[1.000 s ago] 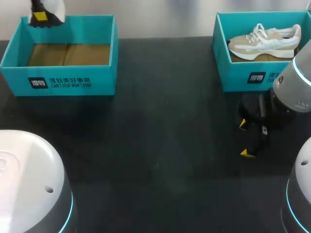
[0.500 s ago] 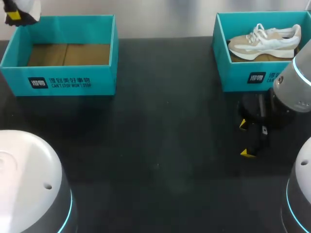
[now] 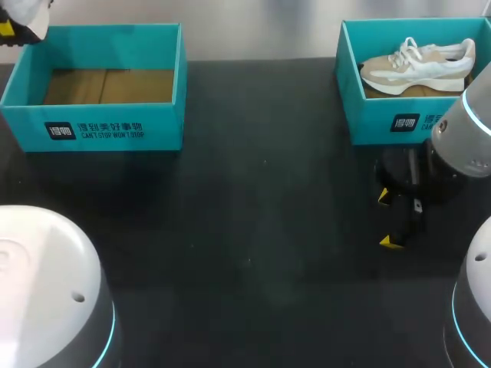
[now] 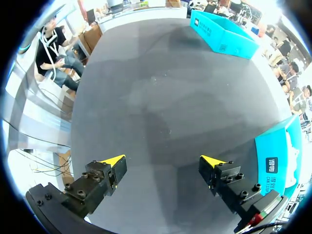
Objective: Take the shoe out of the shoebox, open the shoe tongue, remove and reinsert the insole, then place the shoe into the shoebox
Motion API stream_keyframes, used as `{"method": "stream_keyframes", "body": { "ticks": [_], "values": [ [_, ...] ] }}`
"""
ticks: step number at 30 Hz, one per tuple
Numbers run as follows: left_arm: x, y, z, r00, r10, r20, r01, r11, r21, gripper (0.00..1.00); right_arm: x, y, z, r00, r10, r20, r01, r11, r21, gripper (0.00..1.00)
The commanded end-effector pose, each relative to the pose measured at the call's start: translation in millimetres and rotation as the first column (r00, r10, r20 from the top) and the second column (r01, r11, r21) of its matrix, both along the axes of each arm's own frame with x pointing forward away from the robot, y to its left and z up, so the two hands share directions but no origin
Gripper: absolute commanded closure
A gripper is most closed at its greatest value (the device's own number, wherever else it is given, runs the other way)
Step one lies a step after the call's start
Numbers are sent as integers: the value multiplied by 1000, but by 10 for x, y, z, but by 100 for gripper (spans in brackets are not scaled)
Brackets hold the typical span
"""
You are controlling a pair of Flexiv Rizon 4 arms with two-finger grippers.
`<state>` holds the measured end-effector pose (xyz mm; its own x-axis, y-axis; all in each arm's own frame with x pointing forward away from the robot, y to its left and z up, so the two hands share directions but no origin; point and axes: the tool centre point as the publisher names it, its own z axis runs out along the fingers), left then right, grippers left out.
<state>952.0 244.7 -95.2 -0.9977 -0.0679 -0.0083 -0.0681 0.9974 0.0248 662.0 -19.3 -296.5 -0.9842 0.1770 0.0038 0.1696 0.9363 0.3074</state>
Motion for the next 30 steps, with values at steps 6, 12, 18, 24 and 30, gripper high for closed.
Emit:
{"method": "stream_keyframes", "body": {
  "ticks": [6, 12, 18, 24, 30],
  "values": [
    [253, 217, -173, 1000, 13, 5, -13, 1000, -24, 100, -11, 5, -6, 1000, -2, 2, 2, 1000, -3, 0],
    [608, 562, -304, 998, 29, 50, -28, 999, -33, 100, -11, 5, -6, 1000, -2, 2, 2, 1000, -3, 0],
    [676, 607, -285, 994, -99, 42, 102, 993, -66, 100, -11, 5, -6, 1000, -2, 2, 2, 1000, -3, 0],
    [663, 699, -301, 905, -421, 60, 425, 899, -102, 100, -11, 5, -6, 1000, -2, 2, 2, 1000, -3, 0],
    [632, 828, -254, 773, -628, 89, 634, 769, -77, 100, -11, 5, -6, 1000, -2, 2, 2, 1000, -3, 0]
  ]
}}
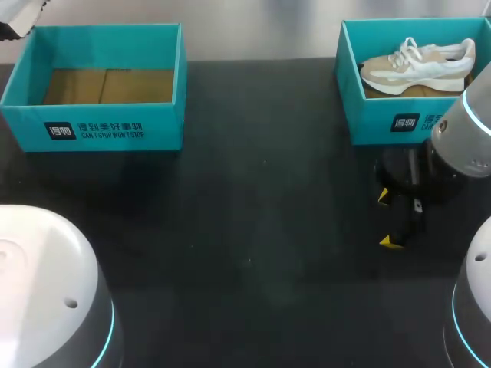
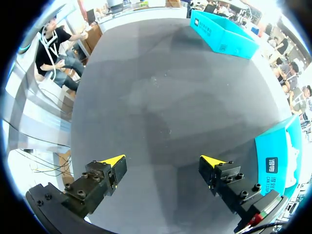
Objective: Take the shoe out of the shoebox, open the shoe tongue, remove and reinsert the insole, then place the shoe into the shoebox
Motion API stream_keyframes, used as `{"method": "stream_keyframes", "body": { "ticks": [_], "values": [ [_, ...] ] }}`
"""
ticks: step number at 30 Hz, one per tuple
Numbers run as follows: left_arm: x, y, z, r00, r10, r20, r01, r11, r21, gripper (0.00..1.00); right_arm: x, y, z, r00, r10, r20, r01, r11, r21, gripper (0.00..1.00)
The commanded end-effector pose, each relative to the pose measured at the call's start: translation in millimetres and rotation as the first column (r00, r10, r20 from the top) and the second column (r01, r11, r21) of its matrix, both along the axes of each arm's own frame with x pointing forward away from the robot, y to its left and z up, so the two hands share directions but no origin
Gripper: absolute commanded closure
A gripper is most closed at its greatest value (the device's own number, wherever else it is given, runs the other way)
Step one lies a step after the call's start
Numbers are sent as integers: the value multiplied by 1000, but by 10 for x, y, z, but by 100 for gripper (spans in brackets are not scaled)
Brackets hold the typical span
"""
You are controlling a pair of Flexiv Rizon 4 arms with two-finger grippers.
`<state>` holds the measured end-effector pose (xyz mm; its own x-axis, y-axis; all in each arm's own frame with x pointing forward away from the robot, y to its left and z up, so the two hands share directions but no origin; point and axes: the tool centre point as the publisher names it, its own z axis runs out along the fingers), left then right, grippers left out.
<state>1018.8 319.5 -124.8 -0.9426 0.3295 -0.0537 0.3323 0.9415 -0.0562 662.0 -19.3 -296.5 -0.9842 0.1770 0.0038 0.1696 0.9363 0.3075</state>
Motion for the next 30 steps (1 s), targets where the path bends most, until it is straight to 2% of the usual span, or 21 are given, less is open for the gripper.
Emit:
{"method": "stream_keyframes", "body": {
  "ticks": [1, 13, 16, 18, 19, 20, 21, 24, 30],
  "values": [
    [-36, 80, 43, 961, -274, 35, 274, 962, -15, 100, -11, 5, -6, 1000, -2, 2, 2, 1000, -3, 0],
    [-36, 80, 43, 961, -274, 35, 274, 962, -15, 100, -11, 5, -6, 1000, -2, 2, 2, 1000, -3, 0],
    [-33, 67, 26, 901, -426, 80, 429, 903, -23, 100, -11, 5, -6, 1000, -2, 2, 2, 1000, -3, 0],
    [-23, 84, -2, 851, -517, 93, 518, 855, 16, 100, -11, 5, -6, 1000, -2, 2, 2, 1000, -3, 0],
    [-5, 109, -19, 845, -529, 84, 530, 848, 12, 100, -11, 5, -6, 1000, -2, 2, 2, 1000, -3, 0],
    [11, 129, -36, 805, -586, 94, 588, 809, 6, 100, -11, 5, -6, 1000, -2, 2, 2, 1000, -3, 0],
    [35, 152, -56, 803, -588, 94, 588, 808, 24, 100, -11, 5, -6, 1000, -2, 2, 2, 1000, -3, 0],
    [113, 207, -85, 742, -662, 108, 663, 748, 33, 100, -11, 5, -6, 1000, -2, 2, 2, 1000, -3, 0],
    [176, 303, -72, 565, -811, 152, 817, 575, 34, 100, -11, 5, -6, 1000, -2, 2, 2, 1000, -3, 0]
  ]
}}
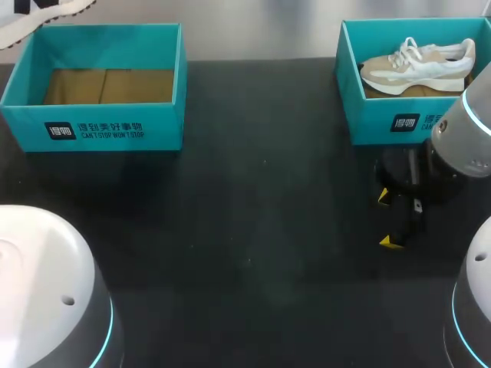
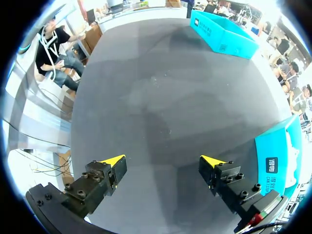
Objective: Take the shoe out of the shoebox, open the shoe tongue, remove and reinsert the insole, then place the shoe into the shoebox
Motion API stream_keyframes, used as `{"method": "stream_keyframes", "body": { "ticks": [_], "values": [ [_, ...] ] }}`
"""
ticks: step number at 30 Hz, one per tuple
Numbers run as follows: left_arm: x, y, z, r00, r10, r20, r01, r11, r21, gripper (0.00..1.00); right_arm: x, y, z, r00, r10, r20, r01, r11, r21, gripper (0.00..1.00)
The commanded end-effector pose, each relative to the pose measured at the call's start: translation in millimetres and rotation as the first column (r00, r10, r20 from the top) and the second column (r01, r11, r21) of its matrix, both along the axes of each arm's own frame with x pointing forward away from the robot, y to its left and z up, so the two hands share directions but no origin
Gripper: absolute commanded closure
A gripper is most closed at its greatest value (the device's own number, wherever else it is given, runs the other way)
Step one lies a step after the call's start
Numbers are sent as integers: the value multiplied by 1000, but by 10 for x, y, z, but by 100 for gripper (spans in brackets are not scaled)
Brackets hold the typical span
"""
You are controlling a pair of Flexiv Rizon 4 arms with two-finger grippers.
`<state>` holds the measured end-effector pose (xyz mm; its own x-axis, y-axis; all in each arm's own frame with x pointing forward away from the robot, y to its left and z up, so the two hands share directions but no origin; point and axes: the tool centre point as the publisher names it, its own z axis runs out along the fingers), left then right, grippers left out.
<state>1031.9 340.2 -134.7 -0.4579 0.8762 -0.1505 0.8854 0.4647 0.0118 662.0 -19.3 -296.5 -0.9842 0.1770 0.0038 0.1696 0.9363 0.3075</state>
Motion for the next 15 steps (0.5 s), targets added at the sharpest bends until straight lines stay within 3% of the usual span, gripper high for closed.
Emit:
{"method": "stream_keyframes", "body": {
  "ticks": [1, 5, 15],
  "values": [
    [54, 105, 28, 973, -227, 33, 228, 974, 0, 100, -11, 5, -6, 1000, -2, 2, 2, 1000, -3, 0],
    [83, 125, 56, 942, -331, 48, 326, 942, 84, 100, -11, 5, -6, 1000, -2, 2, 2, 1000, -3, 0],
    [83, 125, 56, 942, -331, 48, 326, 942, 84, 100, -11, 5, -6, 1000, -2, 2, 2, 1000, -3, 0]
  ]
}}
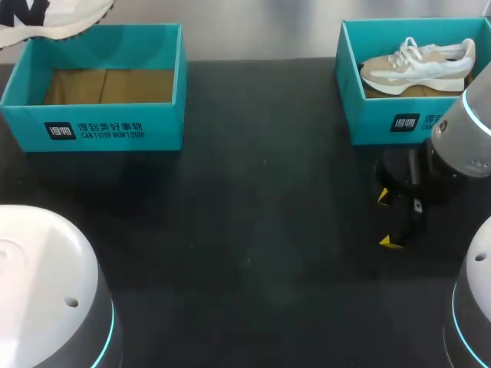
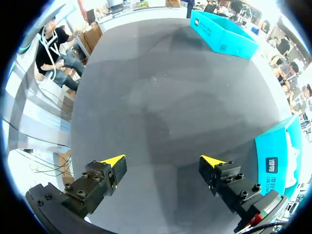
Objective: Take the shoe out of the shoebox, open the shoe tongue, remove and reinsert the insole, then place the shoe into the shoebox
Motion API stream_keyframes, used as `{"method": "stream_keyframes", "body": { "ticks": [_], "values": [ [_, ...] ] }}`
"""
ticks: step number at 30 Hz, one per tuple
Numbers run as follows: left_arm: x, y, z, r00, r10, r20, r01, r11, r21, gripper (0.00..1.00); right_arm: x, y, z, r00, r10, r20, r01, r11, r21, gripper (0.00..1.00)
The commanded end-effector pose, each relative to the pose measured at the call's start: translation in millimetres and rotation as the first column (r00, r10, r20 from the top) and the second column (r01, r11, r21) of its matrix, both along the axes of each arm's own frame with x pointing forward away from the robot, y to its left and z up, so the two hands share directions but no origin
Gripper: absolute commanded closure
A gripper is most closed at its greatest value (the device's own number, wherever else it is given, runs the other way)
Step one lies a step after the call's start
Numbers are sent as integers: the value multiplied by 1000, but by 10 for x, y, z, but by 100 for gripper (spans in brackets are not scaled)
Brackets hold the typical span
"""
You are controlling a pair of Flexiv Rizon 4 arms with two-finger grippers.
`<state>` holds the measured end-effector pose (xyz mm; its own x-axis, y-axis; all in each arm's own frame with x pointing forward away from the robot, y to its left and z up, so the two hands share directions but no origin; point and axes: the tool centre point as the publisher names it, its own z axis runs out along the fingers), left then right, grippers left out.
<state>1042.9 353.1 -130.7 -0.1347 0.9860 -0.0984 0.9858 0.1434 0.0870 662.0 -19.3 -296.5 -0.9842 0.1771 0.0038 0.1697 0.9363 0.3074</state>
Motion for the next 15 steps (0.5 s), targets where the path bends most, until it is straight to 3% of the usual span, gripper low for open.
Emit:
{"method": "stream_keyframes", "body": {
  "ticks": [1, 15],
  "values": [
    [-27, -4, 15, 1000, 1, 7, -1, 1000, 2, 100, -11, 6, -6, 1000, -2, 2, 2, 1000, -3, 0],
    [58, -214, -283, 989, -138, 52, 132, 986, 100, 100, -11, 6, -6, 1000, -2, 2, 2, 1000, -3, 0]
  ]
}}
